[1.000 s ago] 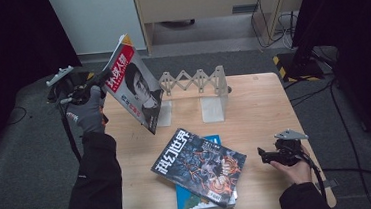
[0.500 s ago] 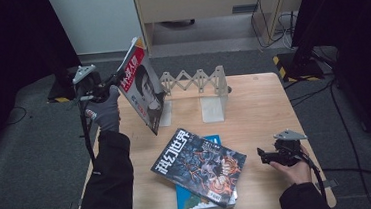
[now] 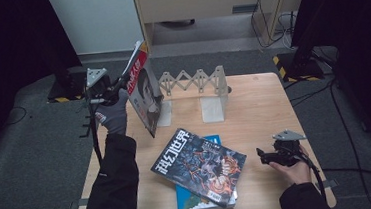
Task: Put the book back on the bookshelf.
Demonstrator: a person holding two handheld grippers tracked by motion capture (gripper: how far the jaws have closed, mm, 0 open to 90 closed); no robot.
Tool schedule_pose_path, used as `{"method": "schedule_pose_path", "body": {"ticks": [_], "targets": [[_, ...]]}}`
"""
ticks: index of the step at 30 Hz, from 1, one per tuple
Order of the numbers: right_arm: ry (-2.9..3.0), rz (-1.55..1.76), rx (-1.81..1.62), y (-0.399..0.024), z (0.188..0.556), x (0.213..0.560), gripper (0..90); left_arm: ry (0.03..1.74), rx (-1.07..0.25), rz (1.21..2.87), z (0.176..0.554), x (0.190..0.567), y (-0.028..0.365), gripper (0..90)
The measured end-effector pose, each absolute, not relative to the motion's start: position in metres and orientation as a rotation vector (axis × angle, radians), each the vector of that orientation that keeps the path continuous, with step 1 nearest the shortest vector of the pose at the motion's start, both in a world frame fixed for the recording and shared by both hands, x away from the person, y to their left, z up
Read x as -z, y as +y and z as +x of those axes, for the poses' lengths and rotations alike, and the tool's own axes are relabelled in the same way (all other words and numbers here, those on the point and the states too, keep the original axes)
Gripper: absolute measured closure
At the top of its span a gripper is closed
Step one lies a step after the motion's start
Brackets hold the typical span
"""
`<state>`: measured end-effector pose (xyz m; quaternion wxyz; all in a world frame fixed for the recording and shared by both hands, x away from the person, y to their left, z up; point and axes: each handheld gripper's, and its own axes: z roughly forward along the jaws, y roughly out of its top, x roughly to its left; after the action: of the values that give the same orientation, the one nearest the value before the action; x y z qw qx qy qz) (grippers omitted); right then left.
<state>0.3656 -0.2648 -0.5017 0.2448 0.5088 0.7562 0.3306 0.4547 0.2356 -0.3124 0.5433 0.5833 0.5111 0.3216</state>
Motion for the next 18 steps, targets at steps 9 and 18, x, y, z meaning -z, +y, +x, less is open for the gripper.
{"method": "schedule_pose_path", "body": {"ticks": [9, 18], "targets": [[2.076, 1.375, -0.897, -0.264, 0.366, 0.502, 7.8, 1.213, -0.834, 1.418, 0.458, 0.323, 0.222, 86.4], [2.074, 1.371, -0.9, -0.264, 0.365, 0.502, 7.9, 1.215, -0.905, 1.444, 0.462, 0.329, 0.209, 86.4]]}}
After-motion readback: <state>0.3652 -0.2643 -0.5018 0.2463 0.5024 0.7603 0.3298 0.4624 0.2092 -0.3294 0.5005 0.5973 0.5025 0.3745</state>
